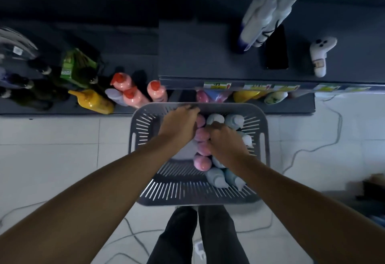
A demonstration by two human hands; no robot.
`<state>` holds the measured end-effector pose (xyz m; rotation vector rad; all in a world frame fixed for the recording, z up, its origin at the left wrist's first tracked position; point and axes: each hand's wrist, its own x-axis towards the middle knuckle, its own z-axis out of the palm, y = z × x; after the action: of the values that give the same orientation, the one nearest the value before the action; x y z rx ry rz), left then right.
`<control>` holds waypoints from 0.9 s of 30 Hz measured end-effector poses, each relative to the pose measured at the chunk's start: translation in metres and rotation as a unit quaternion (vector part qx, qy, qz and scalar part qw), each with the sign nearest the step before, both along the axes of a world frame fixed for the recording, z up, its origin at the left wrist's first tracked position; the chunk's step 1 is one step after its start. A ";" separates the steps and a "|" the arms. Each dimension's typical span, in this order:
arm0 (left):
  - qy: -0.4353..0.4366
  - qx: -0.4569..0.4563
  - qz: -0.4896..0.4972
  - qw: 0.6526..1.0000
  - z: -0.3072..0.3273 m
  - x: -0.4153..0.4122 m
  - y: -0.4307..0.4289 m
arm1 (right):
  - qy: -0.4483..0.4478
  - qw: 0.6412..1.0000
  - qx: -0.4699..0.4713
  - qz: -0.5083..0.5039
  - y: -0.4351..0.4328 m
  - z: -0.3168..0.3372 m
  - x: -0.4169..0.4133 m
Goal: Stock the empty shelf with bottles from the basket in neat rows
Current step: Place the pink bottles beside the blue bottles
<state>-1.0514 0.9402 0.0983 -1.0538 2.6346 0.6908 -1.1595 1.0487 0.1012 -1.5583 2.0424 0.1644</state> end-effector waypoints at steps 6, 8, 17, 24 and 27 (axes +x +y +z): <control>0.011 -0.004 -0.002 1.000 -0.032 -0.004 0.006 | 0.016 0.998 -0.043 0.043 0.007 -0.032 0.001; 0.018 -0.006 -0.006 1.000 -0.036 -0.003 0.008 | 0.024 0.996 -0.056 0.058 0.009 -0.036 0.002; -0.007 -0.046 -0.016 0.999 -0.048 -0.009 0.007 | 0.025 0.994 -0.092 0.058 0.009 -0.054 0.001; 0.025 -0.012 0.024 0.999 -0.033 -0.001 0.006 | 0.038 0.994 -0.094 0.047 0.005 -0.040 -0.001; 0.032 -0.017 0.027 0.999 -0.014 0.004 0.005 | 0.033 0.993 -0.107 0.044 0.003 -0.023 -0.006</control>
<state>-1.0474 0.9452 0.0842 -1.1337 2.6908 0.7056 -1.1652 1.0515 0.0785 -1.7967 2.1004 0.0300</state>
